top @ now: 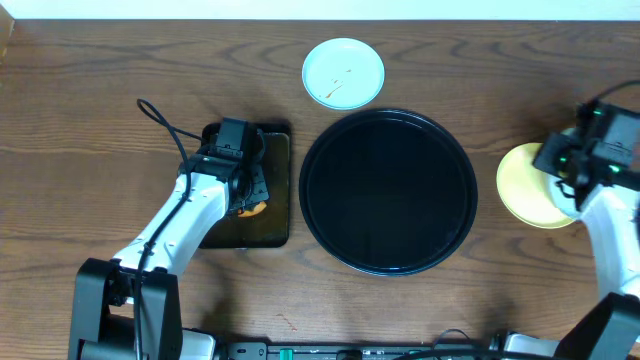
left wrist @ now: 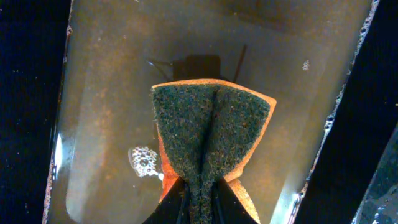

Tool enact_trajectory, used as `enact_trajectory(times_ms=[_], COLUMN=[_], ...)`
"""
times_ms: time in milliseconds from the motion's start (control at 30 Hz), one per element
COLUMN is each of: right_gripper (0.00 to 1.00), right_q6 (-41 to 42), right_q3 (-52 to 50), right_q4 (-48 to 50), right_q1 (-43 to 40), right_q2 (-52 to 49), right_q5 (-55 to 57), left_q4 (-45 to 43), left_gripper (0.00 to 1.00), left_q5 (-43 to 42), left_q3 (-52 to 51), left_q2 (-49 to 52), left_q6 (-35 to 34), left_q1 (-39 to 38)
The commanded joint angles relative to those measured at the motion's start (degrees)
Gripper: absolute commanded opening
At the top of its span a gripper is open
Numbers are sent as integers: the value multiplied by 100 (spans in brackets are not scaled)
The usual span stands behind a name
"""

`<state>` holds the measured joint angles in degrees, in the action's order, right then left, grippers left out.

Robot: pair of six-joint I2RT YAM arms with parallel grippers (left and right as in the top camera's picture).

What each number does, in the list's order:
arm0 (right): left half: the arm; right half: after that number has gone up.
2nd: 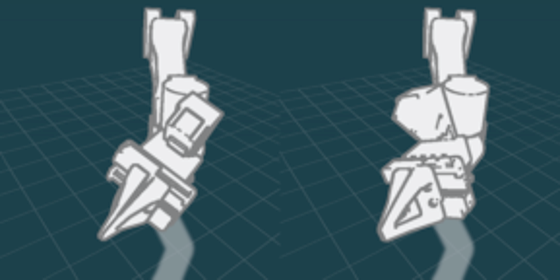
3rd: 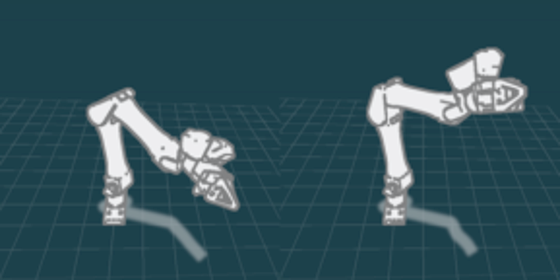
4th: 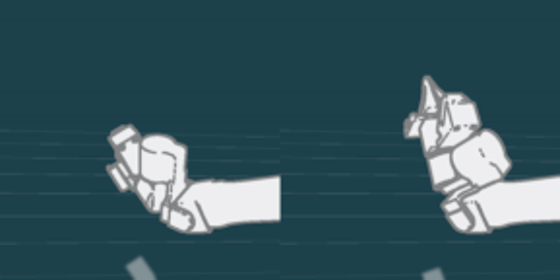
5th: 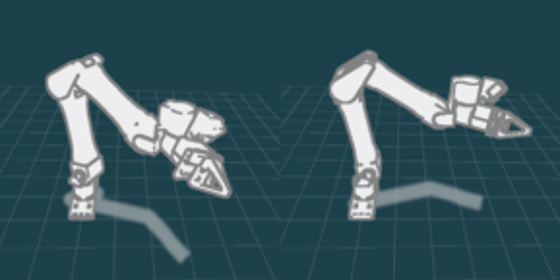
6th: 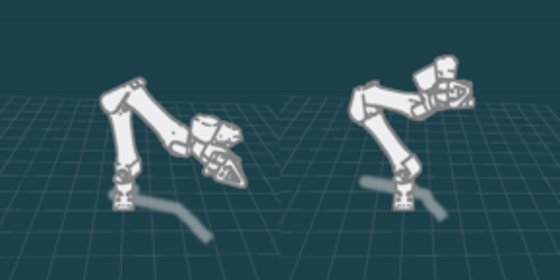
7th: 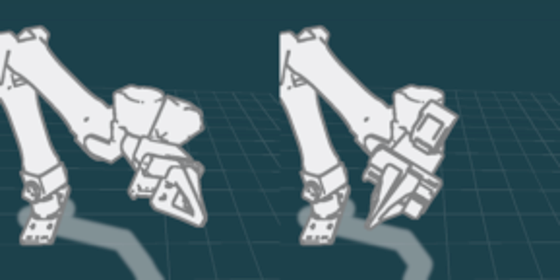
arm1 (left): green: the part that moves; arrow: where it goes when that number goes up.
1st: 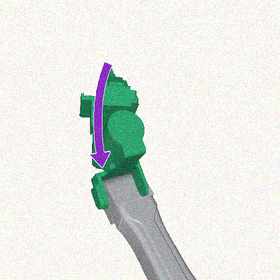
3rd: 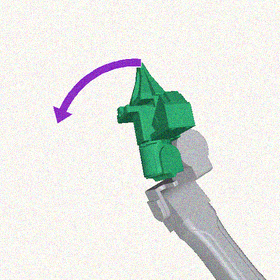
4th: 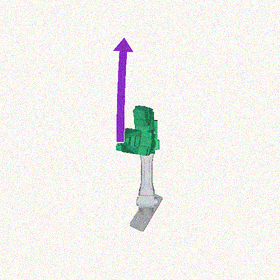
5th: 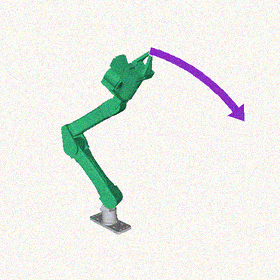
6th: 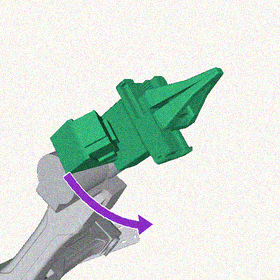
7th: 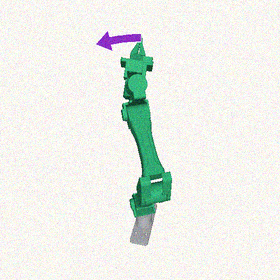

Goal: Clean dirty plates on tray and stack at the side
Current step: 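Lower the pale blue plate onto the yellow plate and release, then move right gripper up to the sauce-stained blue plate above the tray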

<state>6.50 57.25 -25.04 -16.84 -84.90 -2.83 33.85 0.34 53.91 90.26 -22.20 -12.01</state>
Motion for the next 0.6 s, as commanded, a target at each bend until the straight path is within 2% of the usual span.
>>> enact_trajectory(times_ms=[0, 200, 367, 567], right_gripper=[1, 3, 21, 33], right_q6=[-339, -334, -343, -339], right_q3=[44, 42, 44, 118], right_q4=[4, -162, -382, -483], right_q1=[321, 455, 457, 538], right_q2=[-234, -470, -468, -468], right_q5=[101, 96, -142, -1379], left_q4=[-2, -2, -2, -4], left_gripper=[12, 13, 13, 12], left_q5=[24, 24, 26, 28], left_q3=[-24, -24, -24, -24], left_q2=[-24, -24, -24, -24], left_q6=[74, 74, 76, 76], left_q1=[22, 22, 22, 22])
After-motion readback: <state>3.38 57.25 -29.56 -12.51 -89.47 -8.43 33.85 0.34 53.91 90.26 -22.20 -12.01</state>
